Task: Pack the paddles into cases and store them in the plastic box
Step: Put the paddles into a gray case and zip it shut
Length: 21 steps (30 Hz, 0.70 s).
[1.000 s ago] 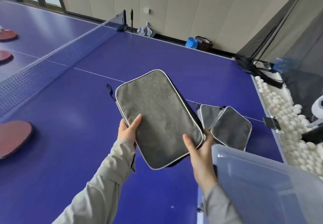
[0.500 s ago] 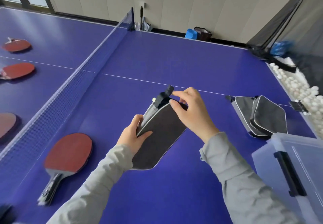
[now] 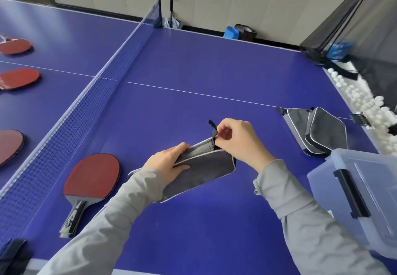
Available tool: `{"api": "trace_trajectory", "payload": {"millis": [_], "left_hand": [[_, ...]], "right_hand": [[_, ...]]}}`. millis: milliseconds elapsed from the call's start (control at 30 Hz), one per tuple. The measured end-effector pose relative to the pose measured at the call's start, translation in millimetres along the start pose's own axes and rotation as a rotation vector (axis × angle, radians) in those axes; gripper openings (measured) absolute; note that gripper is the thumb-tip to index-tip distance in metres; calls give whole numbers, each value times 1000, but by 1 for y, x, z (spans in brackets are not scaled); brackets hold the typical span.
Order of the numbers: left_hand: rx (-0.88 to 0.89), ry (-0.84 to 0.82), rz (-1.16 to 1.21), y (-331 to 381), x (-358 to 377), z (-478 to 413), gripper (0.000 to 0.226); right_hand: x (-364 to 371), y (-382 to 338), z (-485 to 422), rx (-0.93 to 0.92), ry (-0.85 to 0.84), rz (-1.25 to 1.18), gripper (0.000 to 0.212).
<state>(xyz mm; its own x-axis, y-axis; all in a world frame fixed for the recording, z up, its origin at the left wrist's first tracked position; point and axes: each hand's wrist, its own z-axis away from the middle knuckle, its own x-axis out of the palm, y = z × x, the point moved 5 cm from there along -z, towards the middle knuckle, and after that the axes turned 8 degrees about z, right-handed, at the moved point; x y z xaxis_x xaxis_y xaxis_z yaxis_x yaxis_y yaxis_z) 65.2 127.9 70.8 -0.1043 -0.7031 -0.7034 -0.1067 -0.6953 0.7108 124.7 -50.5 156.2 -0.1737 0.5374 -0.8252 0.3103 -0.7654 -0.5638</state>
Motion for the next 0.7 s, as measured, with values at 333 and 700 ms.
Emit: {"api": "trace_trajectory", "payload": {"millis": [333,700], "left_hand": [[-46,254,342,0,-17,2,33],[-201,397,986,-5,-25,-2,22]], "right_hand": [[-9,99,20,408,229,-317,8],[32,113,39,451,164,-592,11]]}}
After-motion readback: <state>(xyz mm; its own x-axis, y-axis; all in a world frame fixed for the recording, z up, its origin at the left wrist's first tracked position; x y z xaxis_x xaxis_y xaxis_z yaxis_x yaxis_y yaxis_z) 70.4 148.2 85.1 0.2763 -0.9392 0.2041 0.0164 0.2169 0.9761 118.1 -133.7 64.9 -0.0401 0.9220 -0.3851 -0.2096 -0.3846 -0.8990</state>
